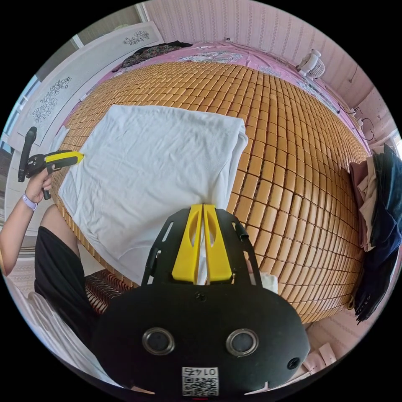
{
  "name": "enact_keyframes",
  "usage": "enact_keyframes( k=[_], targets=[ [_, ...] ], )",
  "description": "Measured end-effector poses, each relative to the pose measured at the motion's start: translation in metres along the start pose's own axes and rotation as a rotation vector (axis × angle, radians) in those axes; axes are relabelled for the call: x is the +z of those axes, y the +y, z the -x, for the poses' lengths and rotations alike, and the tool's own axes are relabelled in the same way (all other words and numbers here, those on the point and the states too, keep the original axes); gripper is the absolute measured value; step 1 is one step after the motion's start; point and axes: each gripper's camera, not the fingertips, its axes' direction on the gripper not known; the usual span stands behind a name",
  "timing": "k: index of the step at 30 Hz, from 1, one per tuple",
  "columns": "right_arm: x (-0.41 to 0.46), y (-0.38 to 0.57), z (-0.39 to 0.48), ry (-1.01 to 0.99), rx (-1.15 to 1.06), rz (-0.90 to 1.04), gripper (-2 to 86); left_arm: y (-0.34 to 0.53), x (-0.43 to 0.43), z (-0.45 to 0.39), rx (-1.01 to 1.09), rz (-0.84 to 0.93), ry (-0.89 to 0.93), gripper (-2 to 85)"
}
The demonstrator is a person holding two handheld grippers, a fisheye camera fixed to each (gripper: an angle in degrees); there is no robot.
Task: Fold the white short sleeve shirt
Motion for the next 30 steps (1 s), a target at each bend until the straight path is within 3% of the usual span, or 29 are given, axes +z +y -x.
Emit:
enact_keyframes(
  k=[4,10,17,21,30],
  targets=[
    [-0.016,-0.017,0.003,-0.026,-0.082,0.004,-0.2,0.026,-0.026,-0.019,0.074,-0.101,-0.040,-1.0],
    [-0.015,-0.111,0.045,-0.157,-0.245,-0.014,-0.2,0.037,-0.005,-0.116,0.280,-0.118,0.267,-1.0],
    [0.041,-0.197,0.104,0.033,-0.427,0.144,-0.4,0.055,0.046,-0.156,0.338,-0.035,0.244,-1.0],
    [0.047,-0.226,0.105,0.019,-0.478,0.273,-0.6,0.070,0.058,-0.166,0.401,-0.042,0.182,-1.0],
    [0.056,-0.262,0.083,0.109,-0.476,0.300,-0.7,0.097,0.081,-0.151,0.357,-0.082,0.266,-1.0]
  ],
)
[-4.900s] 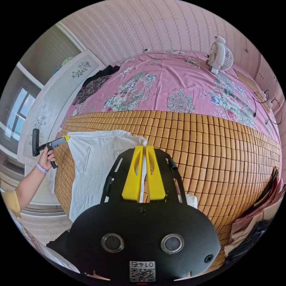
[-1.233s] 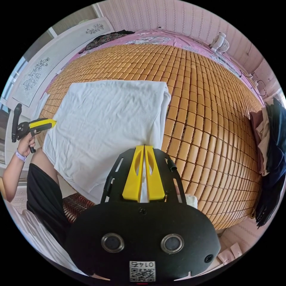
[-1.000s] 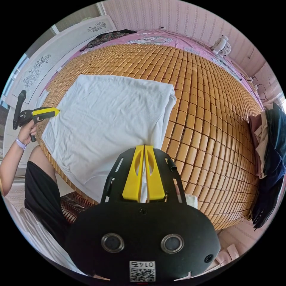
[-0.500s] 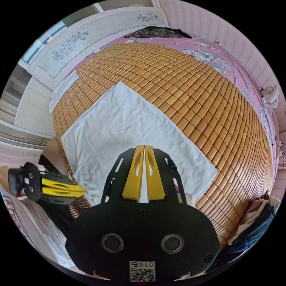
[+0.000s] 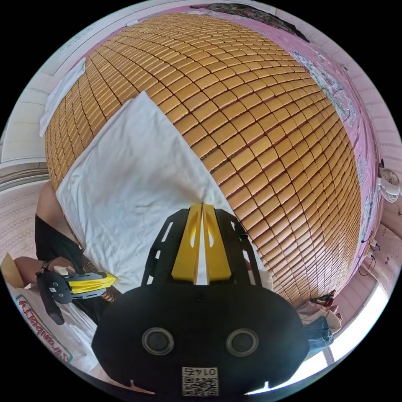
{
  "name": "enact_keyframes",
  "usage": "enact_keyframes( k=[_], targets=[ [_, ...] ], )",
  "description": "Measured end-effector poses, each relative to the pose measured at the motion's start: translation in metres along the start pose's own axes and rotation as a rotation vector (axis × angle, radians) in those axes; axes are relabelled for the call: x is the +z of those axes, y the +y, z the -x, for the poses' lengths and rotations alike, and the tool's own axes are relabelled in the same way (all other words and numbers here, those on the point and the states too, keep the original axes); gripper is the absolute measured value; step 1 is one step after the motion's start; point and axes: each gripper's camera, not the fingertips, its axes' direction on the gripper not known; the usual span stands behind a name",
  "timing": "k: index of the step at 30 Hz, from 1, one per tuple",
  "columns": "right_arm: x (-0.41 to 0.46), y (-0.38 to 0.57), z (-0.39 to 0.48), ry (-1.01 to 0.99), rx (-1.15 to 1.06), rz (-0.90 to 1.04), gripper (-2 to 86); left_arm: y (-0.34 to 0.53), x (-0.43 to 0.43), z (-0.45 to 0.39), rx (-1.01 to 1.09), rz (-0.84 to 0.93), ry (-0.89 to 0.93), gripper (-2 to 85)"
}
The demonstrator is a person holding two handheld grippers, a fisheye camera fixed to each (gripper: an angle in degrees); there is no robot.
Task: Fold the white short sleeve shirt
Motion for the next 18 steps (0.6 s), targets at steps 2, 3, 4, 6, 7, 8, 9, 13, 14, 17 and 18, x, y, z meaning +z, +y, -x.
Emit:
enact_keyframes(
  k=[2,3,4,6,7,8,9,13,14,17,18],
  targets=[
    [0.005,0.001,-0.010,-0.034,0.011,0.011,-0.7,0.009,0.002,0.000,0.003,-0.012,0.004,-1.0],
    [0.005,0.005,-0.017,-0.054,0.015,0.007,-0.7,0.011,0.002,0.000,0.005,-0.016,0.006,-1.0],
    [0.002,0.013,-0.022,-0.056,0.026,-0.023,-0.7,0.017,0.001,-0.001,0.017,-0.028,0.018,-1.0],
    [-0.010,0.038,-0.031,-0.062,0.062,-0.126,-0.7,0.025,-0.004,-0.004,0.039,-0.074,0.045,-0.9],
    [-0.019,0.062,-0.037,-0.099,0.094,-0.204,-0.6,0.030,-0.007,-0.007,0.053,-0.108,0.062,-0.8],
    [-0.022,0.077,-0.040,-0.120,0.112,-0.240,-0.6,0.034,-0.011,-0.010,0.068,-0.143,0.080,-0.8],
    [-0.026,0.109,-0.045,-0.157,0.147,-0.301,-0.5,0.036,-0.012,-0.011,0.076,-0.160,0.088,-0.7],
    [-0.004,0.240,-0.053,-0.220,0.313,-0.345,0.5,0.038,-0.016,-0.026,0.114,-0.276,0.149,2.5],
    [0.003,0.258,-0.053,-0.233,0.340,-0.333,0.9,0.038,-0.015,-0.031,0.129,-0.309,0.167,4.4],
    [0.040,0.343,-0.051,-0.308,0.489,-0.275,4.8,0.034,-0.010,-0.047,0.191,-0.387,0.181,9.1],
    [0.053,0.371,-0.050,-0.351,0.546,-0.264,7.7,0.032,-0.008,-0.051,0.200,-0.394,0.171,10.3]
  ],
)
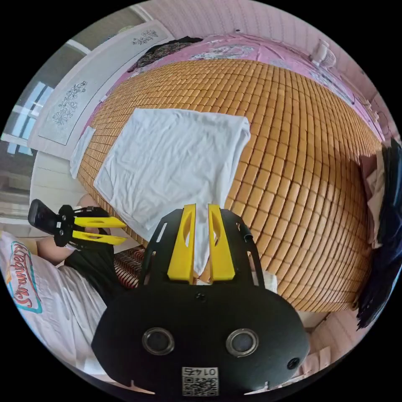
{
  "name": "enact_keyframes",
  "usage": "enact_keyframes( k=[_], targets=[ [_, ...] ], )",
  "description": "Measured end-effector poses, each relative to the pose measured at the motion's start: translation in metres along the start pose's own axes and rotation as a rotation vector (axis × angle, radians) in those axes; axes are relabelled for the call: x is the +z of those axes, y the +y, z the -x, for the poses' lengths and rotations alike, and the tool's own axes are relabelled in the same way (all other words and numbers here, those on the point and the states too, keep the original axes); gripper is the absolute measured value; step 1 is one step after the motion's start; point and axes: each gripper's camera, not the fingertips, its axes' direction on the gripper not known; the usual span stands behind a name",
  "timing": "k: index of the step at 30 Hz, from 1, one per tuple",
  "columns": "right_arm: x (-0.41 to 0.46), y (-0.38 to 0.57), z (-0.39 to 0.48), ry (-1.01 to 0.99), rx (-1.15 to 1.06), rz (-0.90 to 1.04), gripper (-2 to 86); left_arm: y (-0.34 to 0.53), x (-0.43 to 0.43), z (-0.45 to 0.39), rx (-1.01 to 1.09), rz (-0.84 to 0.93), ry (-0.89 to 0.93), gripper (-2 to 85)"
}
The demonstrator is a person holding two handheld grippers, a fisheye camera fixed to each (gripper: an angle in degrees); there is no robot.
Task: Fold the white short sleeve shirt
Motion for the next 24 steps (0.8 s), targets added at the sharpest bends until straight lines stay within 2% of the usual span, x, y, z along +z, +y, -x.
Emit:
enact_keyframes(
  k=[5,11,16,21,24],
  targets=[
    [0.017,0.064,-0.045,-0.106,0.138,0.011,9.9,-0.008,0.033,-0.018,0.061,0.047,-0.011,17.4],
    [0.032,0.087,-0.089,-0.280,0.165,0.022,2.5,-0.012,0.067,-0.031,0.097,0.155,-0.018,23.4],
    [0.010,0.107,-0.130,-0.482,0.201,-0.165,0.9,-0.013,0.087,-0.037,0.124,0.206,-0.029,24.2],
    [0.002,0.112,-0.141,-0.598,0.130,-0.211,0.7,-0.023,0.106,-0.043,0.148,0.260,-0.051,23.3],
    [0.001,0.117,-0.141,-0.626,0.087,-0.210,0.7,-0.027,0.115,-0.042,0.114,0.298,-0.038,17.0]
  ],
)
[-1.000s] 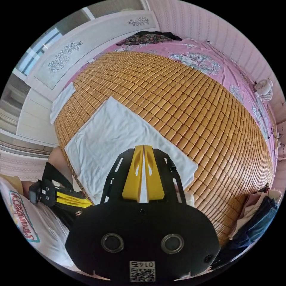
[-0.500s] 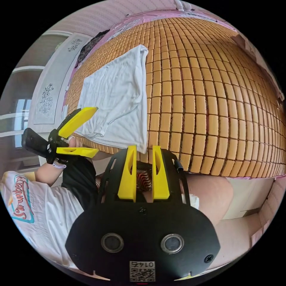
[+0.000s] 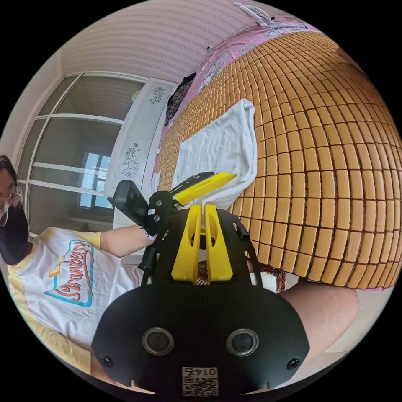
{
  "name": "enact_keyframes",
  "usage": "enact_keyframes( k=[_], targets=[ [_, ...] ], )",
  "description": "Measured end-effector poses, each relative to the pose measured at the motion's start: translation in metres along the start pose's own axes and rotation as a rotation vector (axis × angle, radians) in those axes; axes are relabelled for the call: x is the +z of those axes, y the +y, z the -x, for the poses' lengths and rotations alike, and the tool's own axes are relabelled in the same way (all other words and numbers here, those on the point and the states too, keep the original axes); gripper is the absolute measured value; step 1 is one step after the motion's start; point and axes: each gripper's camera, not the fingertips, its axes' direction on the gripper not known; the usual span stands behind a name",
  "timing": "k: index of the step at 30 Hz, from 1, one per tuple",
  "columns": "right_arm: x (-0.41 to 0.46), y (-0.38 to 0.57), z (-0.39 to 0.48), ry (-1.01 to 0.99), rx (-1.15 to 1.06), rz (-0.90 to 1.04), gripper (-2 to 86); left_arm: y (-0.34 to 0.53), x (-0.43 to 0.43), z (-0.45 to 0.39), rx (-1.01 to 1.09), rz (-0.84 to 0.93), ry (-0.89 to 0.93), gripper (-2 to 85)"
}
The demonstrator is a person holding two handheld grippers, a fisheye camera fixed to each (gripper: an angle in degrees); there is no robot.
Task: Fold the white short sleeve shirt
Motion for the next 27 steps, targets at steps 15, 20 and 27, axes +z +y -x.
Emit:
enact_keyframes(
  k=[15,20,27],
  targets=[
    [-0.027,0.045,-0.071,0.163,0.228,-0.235,9.4,0.067,-0.058,-0.069,0.134,0.040,-0.001,-0.8],
    [-0.013,0.033,-0.073,0.170,0.222,-0.389,10.8,0.082,-0.091,-0.079,0.168,0.020,-0.021,-0.8],
    [-0.020,0.040,-0.078,0.080,0.249,-0.412,1.4,0.077,-0.137,-0.069,0.092,-0.066,0.033,-0.8]
  ],
)
